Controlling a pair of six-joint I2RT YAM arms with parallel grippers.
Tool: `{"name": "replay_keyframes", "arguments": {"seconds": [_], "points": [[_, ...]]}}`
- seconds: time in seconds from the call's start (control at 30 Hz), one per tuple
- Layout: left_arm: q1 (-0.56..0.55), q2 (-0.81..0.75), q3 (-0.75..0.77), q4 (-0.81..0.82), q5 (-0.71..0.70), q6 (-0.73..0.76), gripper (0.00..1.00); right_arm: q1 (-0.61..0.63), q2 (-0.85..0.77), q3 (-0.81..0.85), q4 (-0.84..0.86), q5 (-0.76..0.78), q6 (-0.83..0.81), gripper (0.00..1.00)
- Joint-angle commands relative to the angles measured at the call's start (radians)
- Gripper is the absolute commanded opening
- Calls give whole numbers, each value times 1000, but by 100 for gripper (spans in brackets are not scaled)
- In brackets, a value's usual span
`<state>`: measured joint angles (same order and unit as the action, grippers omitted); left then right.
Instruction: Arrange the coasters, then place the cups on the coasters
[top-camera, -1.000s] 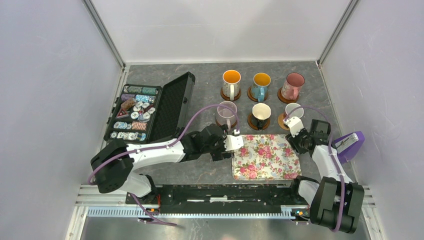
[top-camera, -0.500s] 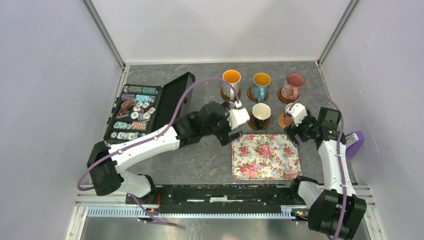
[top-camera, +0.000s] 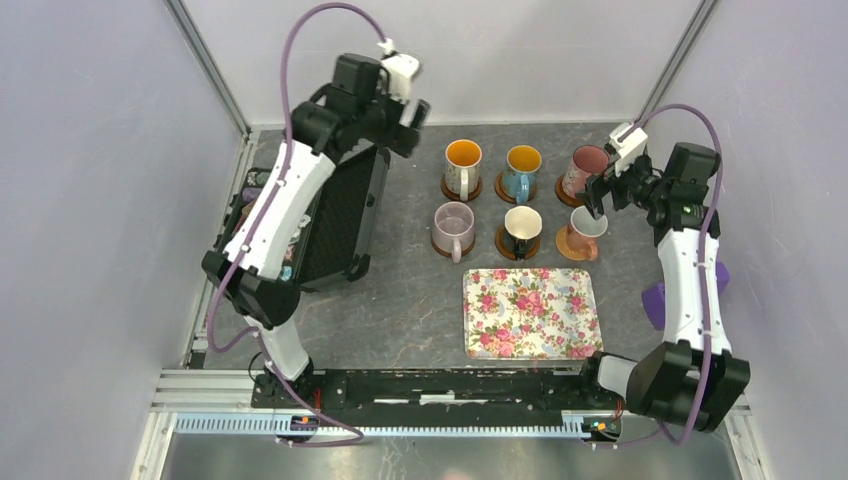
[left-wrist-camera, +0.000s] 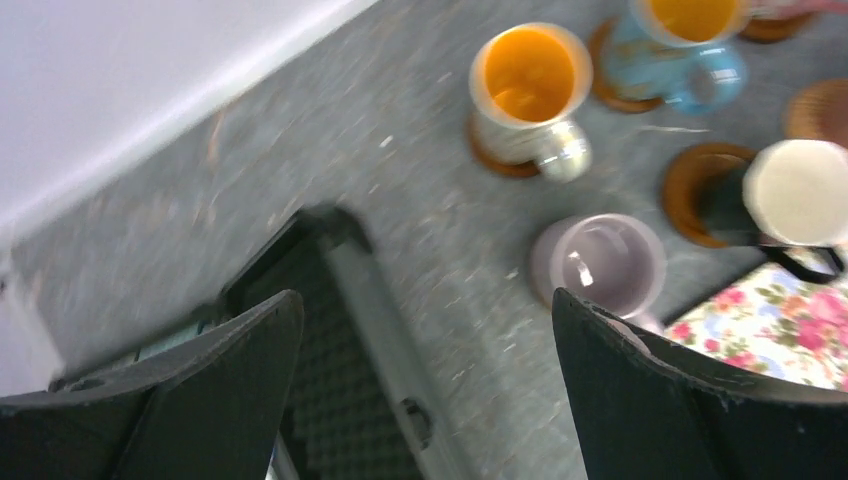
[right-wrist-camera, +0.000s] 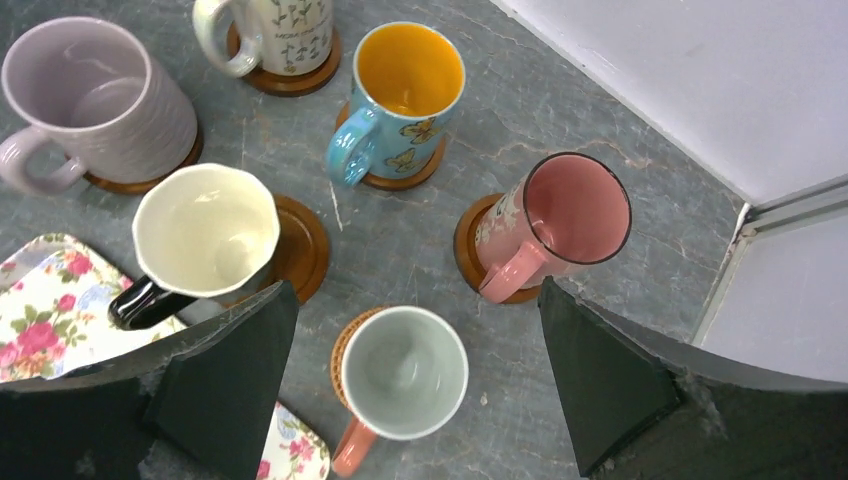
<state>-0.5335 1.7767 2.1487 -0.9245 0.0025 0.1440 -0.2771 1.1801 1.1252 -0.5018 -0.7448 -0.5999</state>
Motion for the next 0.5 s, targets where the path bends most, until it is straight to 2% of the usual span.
{"name": "replay_keyframes", "arguments": {"seconds": [0.0,0.1,0.27,0.47], "points": [[163,7,38,-135,2,-107,100,-3,66,43,138,7,138,98],[243,-35,-32,-108,-41,-134,100,-3,88,21,180,27,171,98],[304,-122,-193,-32,-98,-184,100,-3,124,9,190,39,181,98],[322,-134,-212,-24,-107,-201,100,-3,145,13,198,43,181,98]]}}
